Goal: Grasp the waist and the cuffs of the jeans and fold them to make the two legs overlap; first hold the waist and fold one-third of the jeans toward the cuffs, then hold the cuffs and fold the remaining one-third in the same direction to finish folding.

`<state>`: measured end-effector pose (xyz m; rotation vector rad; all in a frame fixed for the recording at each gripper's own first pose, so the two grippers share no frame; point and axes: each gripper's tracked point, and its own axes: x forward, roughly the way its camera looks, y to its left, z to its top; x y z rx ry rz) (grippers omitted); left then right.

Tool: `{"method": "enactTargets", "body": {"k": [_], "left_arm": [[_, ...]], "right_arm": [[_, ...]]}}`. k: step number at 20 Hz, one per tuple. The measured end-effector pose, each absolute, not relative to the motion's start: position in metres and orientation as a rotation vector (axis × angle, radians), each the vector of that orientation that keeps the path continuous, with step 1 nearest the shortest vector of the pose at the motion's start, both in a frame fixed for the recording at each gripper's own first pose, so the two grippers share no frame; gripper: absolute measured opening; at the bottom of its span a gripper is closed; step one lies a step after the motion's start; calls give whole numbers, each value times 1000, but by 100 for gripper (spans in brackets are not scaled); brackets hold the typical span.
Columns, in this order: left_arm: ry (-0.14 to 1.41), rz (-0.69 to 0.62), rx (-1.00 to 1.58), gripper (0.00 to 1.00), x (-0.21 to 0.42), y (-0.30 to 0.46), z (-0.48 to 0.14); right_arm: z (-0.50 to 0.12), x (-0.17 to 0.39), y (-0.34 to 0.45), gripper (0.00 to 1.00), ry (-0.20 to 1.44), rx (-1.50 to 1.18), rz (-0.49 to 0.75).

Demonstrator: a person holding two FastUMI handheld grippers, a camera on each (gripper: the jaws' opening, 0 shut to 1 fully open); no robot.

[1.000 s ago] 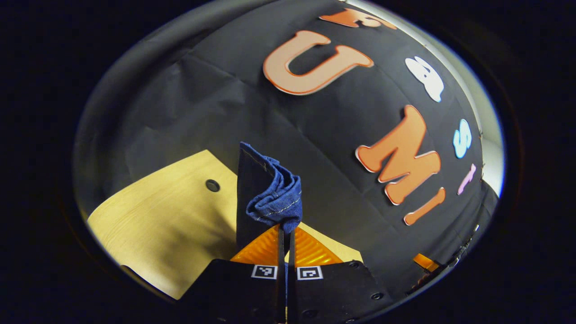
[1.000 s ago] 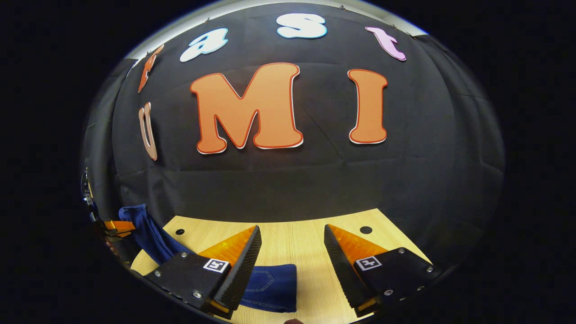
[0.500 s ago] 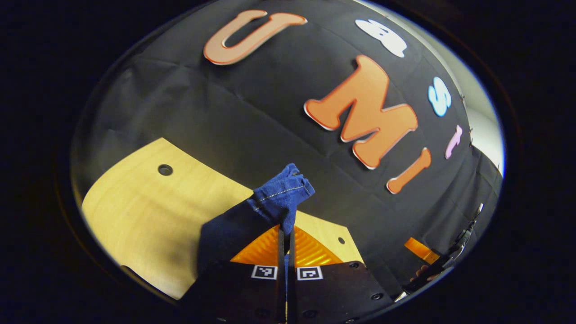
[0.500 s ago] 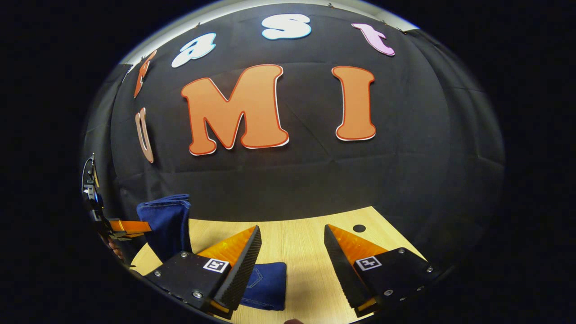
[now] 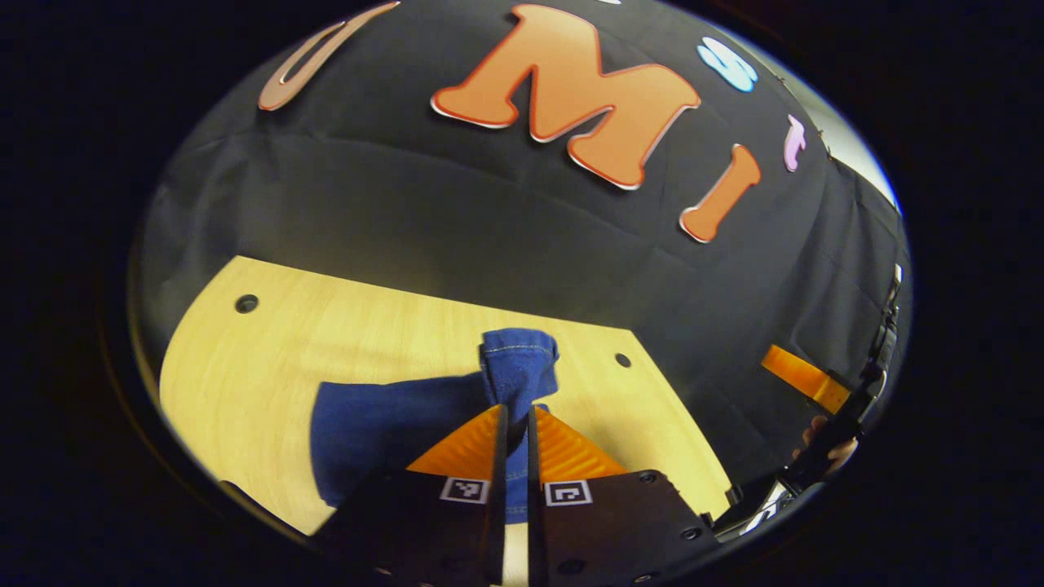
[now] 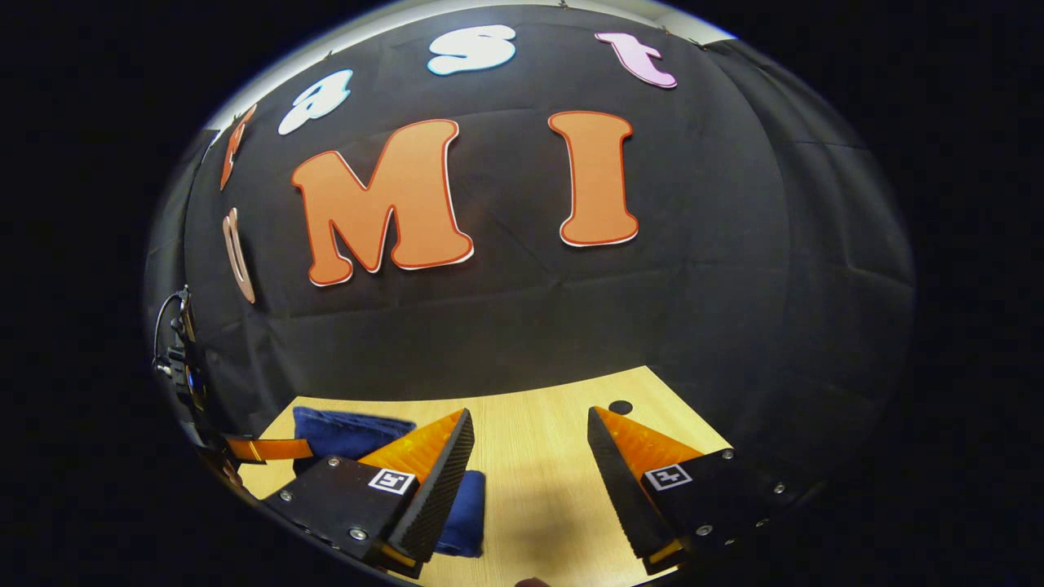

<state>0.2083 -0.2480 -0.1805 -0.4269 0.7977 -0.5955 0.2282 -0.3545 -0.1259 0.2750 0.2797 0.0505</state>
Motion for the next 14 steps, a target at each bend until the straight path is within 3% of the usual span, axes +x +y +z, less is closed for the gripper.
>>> {"method": "enactTargets", "body": {"k": [2, 4, 6, 7, 8, 10, 14], "left_arm": [[765, -671, -503, 16, 205, -264, -167], [727, -676, -470, 36, 206, -266, -153], [684, -679, -438, 47, 204, -260, -136], [656, -680, -426, 47, 206, -257, -127], [620, -663, -398, 66, 210, -252, -120], [542, -631, -328, 90, 218, -238, -103], [377, -543, -206, 95, 231, -211, -65]], "right_arm": [[-128, 231, -355, 87, 284, 280, 55], [-129, 234, -351, 87, 285, 283, 66], [-127, 237, -345, 87, 283, 278, 82], [-123, 238, -341, 87, 275, 274, 92], [-120, 239, -338, 87, 264, 264, 93], [-109, 242, -331, 87, 229, 239, 102], [-83, 239, -308, 90, 164, 176, 133]]}}
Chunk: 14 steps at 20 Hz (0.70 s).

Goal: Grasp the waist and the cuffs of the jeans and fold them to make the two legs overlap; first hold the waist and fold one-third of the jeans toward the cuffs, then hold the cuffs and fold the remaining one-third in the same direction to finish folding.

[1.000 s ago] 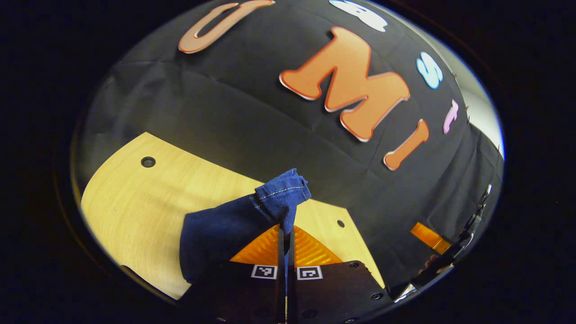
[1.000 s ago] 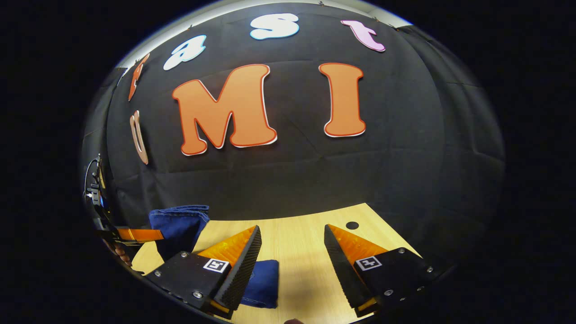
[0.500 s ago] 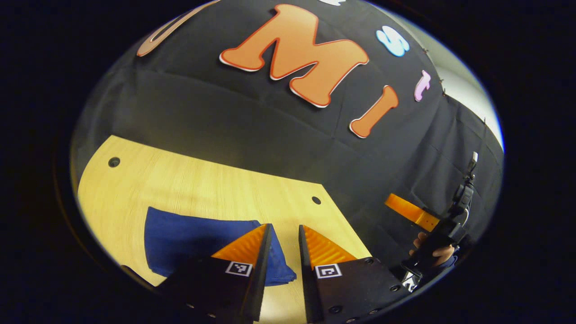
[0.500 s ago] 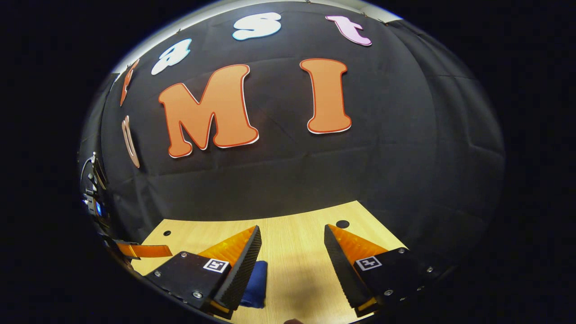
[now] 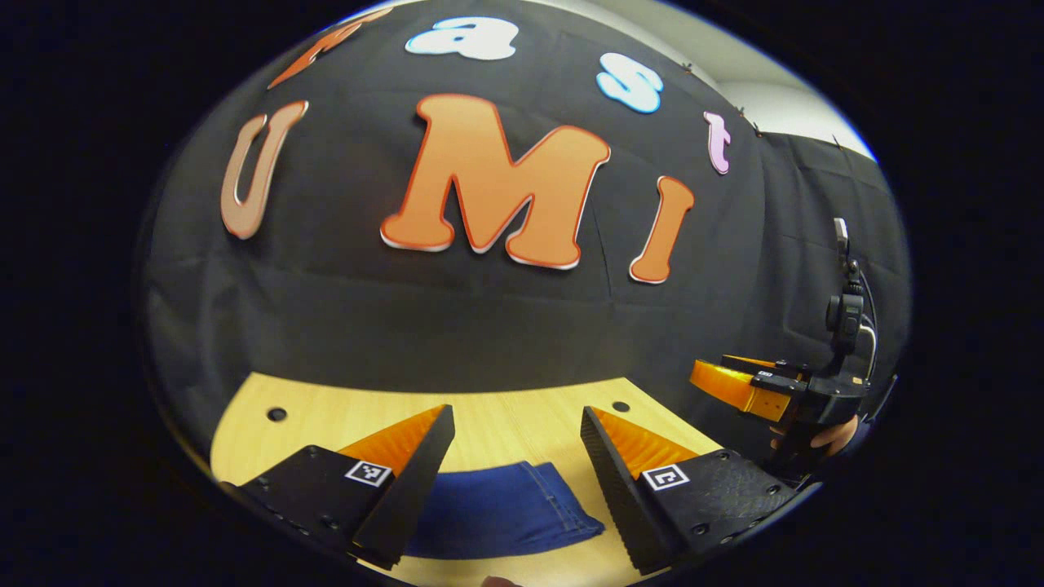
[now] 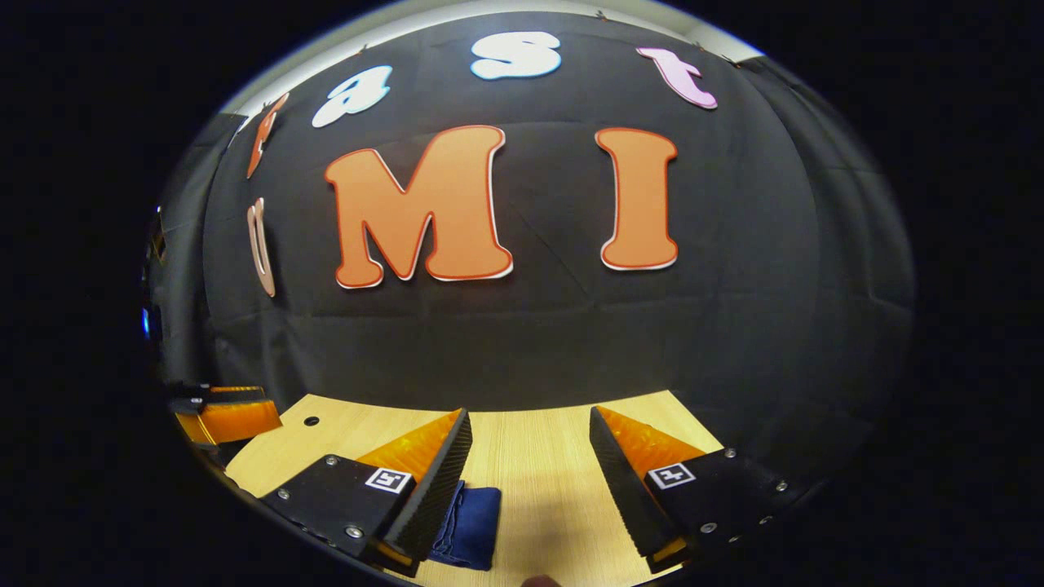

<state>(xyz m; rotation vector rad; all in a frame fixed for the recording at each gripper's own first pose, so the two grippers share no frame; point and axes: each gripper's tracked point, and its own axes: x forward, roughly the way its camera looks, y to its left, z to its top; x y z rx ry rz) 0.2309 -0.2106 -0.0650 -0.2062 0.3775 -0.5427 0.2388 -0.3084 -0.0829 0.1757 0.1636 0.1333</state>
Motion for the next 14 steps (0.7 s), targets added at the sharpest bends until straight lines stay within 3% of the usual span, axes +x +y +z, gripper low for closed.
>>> {"method": "enactTargets", "body": {"k": [5, 14], "left_arm": [[204, -345, -96, 97, 244, -149, -18], [37, -195, -54, 95, 202, -82, 13]], "right_arm": [[-37, 229, -288, 95, 21, 114, 155], [-8, 202, -250, 95, -63, 140, 262]]}}
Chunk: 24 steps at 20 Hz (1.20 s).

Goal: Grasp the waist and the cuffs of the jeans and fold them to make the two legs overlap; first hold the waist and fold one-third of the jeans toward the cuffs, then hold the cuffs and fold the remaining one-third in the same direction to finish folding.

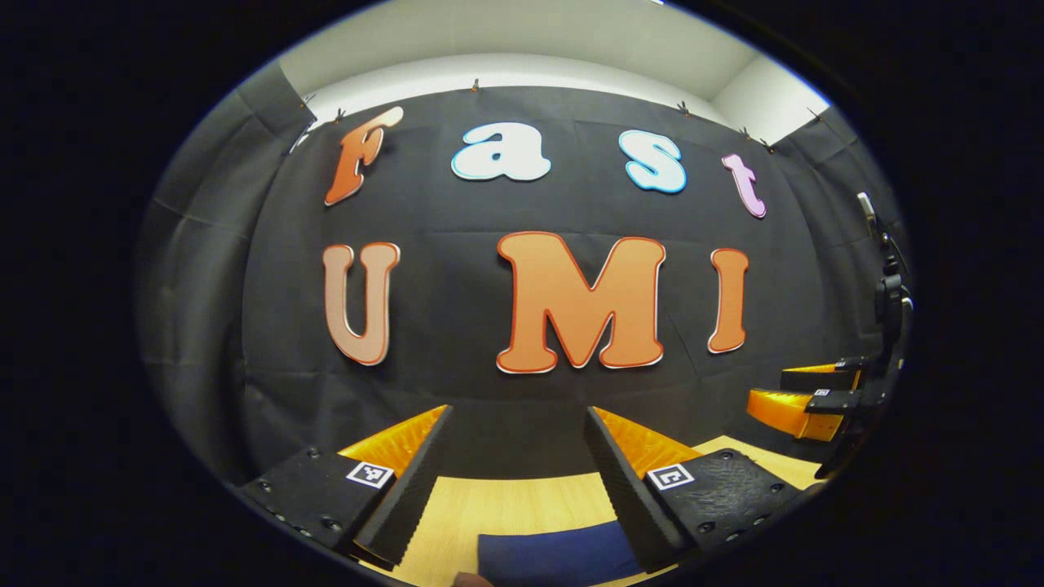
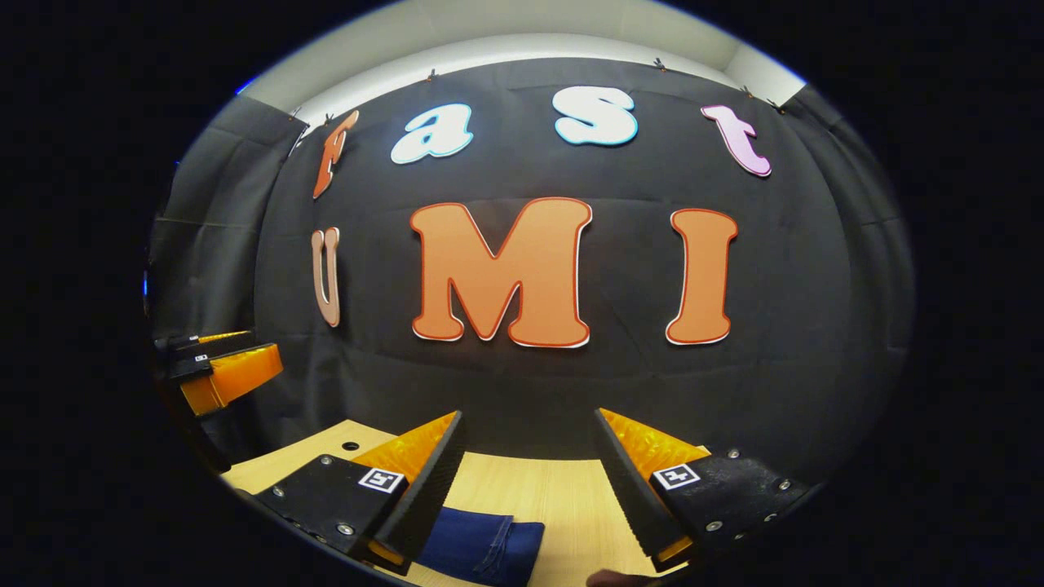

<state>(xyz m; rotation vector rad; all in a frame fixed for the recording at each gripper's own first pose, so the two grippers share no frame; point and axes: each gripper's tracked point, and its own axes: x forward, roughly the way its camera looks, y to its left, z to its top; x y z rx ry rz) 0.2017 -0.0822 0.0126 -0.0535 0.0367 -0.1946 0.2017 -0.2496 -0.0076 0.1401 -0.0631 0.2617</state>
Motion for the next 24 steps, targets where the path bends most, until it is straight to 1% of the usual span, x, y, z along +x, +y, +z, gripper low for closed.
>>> {"method": "enactTargets", "body": {"k": [5, 6, 7, 8, 9, 13, 14, 15, 18, 20, 21, 23, 24], "left_arm": [[46, -124, -86, 96, 188, -57, -1], [49, -114, -89, 95, 185, -52, -5], [50, -109, -94, 96, 185, -50, -6], [47, -106, -103, 95, 183, -48, -5], [43, -110, -113, 97, 181, -50, -3], [25, -102, -119, 95, 179, -51, -2], [20, -103, -125, 98, 177, -53, 1], [13, -102, -134, 96, 177, -55, 1], [13, -93, -143, 98, 175, -62, -3], [12, -107, -139, 98, 173, -71, -5], [7, -112, -129, 96, 171, -75, -3], [7, -125, -119, 98, 171, -82, -7], [11, -132, -117, 96, 170, -86, -9]], "right_arm": [[-14, 193, -250, 95, -73, 110, 270], [-13, 193, -251, 95, -74, 117, 264], [-12, 193, -253, 95, -73, 130, 262], [-13, 193, -253, 95, -72, 134, 257], [-14, 194, -256, 95, -73, 134, 248], [-12, 196, -266, 95, -76, 143, 226], [-12, 196, -268, 95, -80, 152, 222], [-11, 194, -268, 95, -82, 162, 222], [-16, 192, -267, 95, -76, 147, 221], [-18, 191, -266, 95, -78, 128, 222], [-18, 190, -265, 95, -80, 128, 225], [-19, 189, -262, 95, -78, 131, 232], [-20, 189, -261, 95, -74, 130, 235]]}}
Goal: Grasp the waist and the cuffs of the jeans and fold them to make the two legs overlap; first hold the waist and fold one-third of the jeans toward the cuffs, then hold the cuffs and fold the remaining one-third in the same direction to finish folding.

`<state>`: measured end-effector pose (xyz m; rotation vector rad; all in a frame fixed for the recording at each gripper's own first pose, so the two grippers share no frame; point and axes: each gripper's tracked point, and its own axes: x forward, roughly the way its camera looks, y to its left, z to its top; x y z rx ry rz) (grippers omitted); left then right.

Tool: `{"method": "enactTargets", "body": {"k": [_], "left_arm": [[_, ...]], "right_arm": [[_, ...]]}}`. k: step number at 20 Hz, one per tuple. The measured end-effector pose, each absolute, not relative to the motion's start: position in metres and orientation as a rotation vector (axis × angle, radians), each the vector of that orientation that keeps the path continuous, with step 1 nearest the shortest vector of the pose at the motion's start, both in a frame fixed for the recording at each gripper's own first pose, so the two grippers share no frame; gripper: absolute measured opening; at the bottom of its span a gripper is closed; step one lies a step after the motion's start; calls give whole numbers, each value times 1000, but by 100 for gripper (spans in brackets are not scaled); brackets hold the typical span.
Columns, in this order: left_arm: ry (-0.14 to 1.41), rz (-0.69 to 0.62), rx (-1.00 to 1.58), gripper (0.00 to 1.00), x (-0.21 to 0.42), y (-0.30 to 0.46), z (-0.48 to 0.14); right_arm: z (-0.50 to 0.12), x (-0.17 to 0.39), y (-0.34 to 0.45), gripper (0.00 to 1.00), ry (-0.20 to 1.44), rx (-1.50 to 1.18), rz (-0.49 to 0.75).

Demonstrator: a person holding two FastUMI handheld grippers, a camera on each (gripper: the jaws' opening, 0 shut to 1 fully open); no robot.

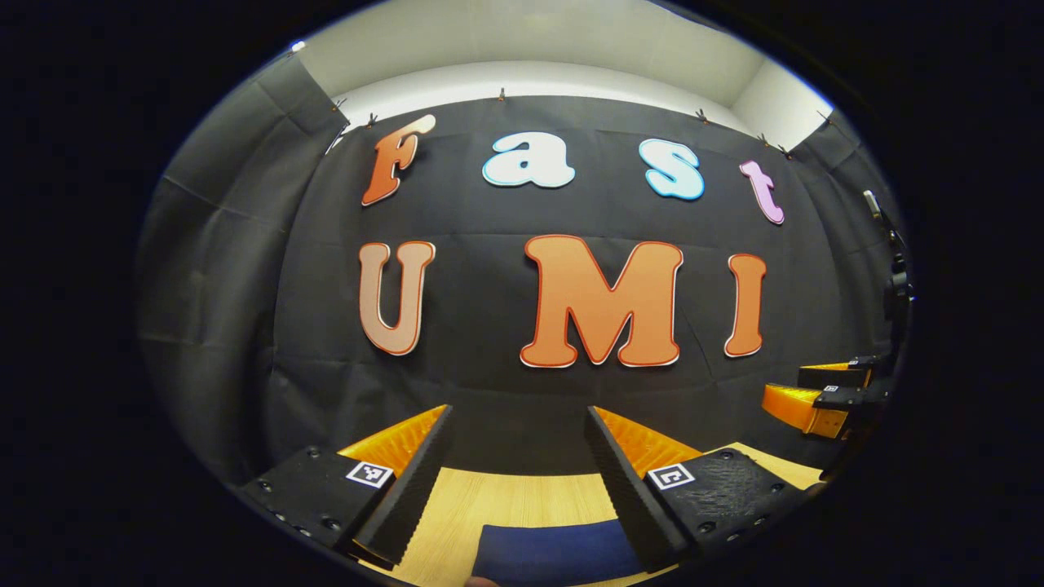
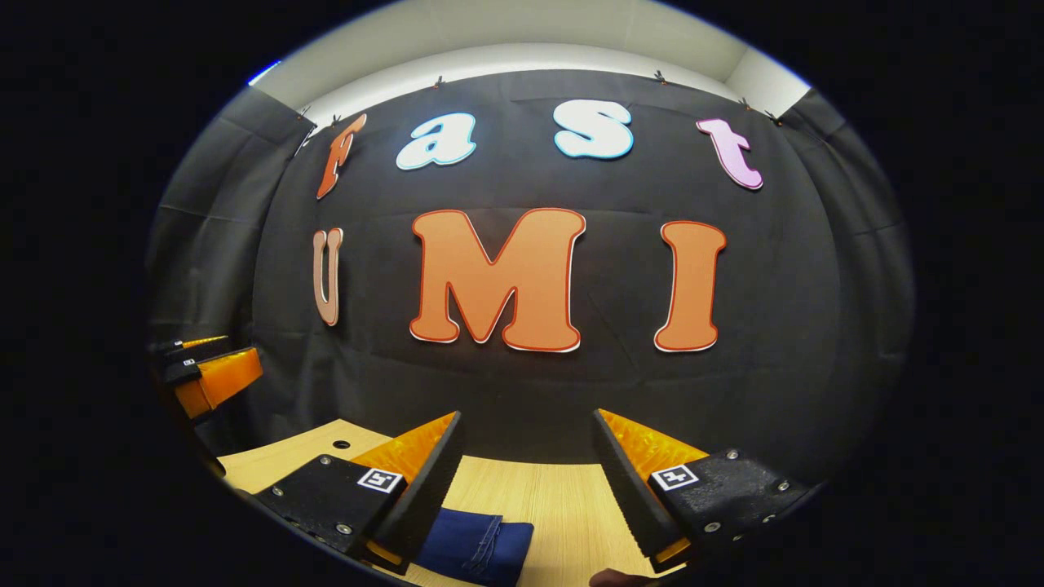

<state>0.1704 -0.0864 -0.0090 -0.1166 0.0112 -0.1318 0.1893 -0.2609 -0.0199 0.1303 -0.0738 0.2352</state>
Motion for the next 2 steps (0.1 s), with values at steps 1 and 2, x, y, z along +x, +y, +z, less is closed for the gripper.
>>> {"method": "enactTargets", "body": {"k": [1, 2], "left_arm": [[17, -138, -114, 96, 170, -90, -11], [18, -145, -116, 96, 170, -92, -12]], "right_arm": [[-21, 189, -261, 95, -69, 128, 237], [-22, 190, -260, 95, -68, 125, 240]]}}
